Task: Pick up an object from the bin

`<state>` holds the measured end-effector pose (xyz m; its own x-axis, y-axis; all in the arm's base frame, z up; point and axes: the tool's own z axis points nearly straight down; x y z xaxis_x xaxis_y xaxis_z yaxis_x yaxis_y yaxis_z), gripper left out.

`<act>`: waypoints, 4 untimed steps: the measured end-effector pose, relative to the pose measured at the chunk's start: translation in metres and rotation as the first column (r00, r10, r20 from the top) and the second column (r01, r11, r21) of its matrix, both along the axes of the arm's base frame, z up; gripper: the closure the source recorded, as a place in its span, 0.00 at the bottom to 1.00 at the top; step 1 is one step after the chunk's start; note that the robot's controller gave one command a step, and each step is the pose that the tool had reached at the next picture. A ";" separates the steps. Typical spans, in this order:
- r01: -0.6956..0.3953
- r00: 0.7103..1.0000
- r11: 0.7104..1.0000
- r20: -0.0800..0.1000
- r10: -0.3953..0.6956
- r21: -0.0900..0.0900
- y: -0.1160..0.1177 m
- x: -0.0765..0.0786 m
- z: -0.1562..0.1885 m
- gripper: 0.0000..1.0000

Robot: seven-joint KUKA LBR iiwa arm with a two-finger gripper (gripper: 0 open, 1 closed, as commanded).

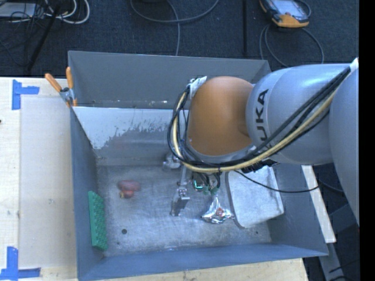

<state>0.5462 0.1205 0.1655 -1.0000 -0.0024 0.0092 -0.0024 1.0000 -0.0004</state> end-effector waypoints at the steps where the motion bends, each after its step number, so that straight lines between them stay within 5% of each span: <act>1: 0.024 1.000 1.000 0.012 -0.024 -0.001 -0.140 0.070 -0.090 0.00; 2: -0.207 0.978 0.978 0.024 0.207 -0.002 -0.180 -0.005 -0.092 0.00; 3: -0.204 0.979 0.979 0.018 0.204 -0.001 -0.180 -0.005 -0.091 1.00; 4: -0.202 0.979 0.979 0.013 0.202 0.000 -0.181 -0.007 -0.093 0.00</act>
Offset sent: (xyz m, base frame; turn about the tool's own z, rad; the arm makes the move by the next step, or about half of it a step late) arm 0.0690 -0.1359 -0.0880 0.0175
